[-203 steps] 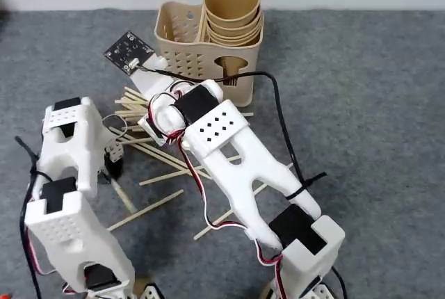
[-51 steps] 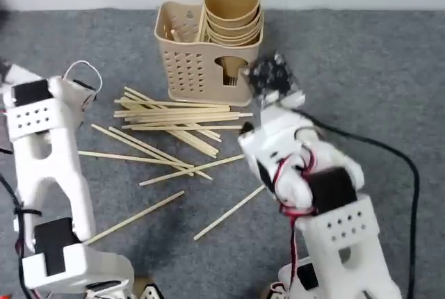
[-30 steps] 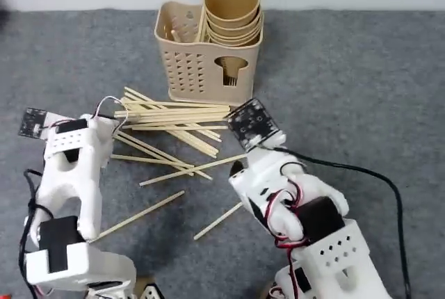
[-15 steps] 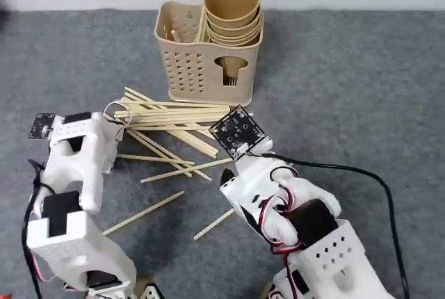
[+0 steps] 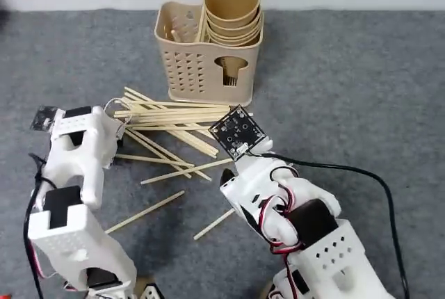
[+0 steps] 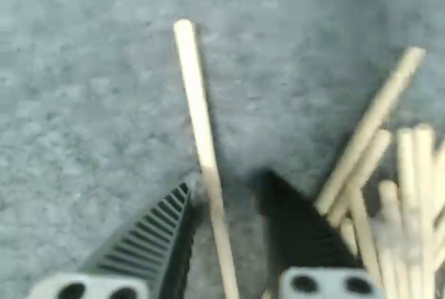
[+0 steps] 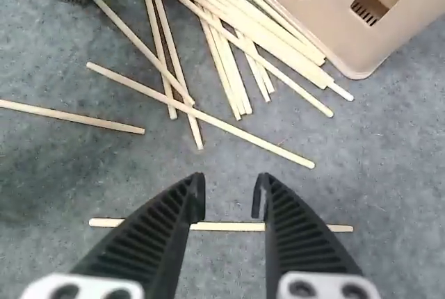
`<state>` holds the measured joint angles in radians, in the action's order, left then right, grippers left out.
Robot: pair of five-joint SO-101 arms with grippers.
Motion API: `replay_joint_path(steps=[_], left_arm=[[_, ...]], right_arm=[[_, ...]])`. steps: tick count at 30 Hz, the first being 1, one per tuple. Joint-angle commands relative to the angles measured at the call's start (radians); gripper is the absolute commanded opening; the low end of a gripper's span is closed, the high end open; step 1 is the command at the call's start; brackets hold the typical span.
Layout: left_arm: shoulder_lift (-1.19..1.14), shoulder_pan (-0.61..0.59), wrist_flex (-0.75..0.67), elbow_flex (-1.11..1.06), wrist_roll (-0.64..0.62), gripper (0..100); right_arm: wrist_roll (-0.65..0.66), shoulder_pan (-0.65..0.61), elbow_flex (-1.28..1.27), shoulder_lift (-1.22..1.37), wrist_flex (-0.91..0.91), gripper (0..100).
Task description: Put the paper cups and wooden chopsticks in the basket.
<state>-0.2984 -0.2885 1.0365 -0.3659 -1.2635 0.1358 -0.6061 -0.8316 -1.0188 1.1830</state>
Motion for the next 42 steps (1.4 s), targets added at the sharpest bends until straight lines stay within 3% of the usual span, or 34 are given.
replay_joint_path(steps=[1, 12, 18, 23, 33, 42], left_arm=[[-0.005, 0.0, 0.058, 0.018, 0.014, 1], [-0.002, -0.008, 0.295, 0.206, 0.02, 1], [0.043, -0.008, 0.466, 0.524, 0.051, 1], [0.129, 0.005, 0.482, 0.805, 0.166, 1], [0.164, 0.068, 0.282, 1.225, 0.479, 1], [0.161, 0.167, -0.061, 1.369, 0.542, 2]], right_arm=[[-0.005, -0.002, 0.005, -0.018, -0.024, 13.2], [-0.006, -0.001, 0.005, -0.018, -0.024, 13.2], [-0.006, -0.001, 0.005, -0.018, -0.024, 13.2], [-0.006, -0.001, 0.005, -0.018, -0.024, 13.2], [-0.008, 0.001, 0.005, -0.027, -0.025, 13.3], [-0.008, 0.001, 0.006, -0.028, -0.025, 13.3]])
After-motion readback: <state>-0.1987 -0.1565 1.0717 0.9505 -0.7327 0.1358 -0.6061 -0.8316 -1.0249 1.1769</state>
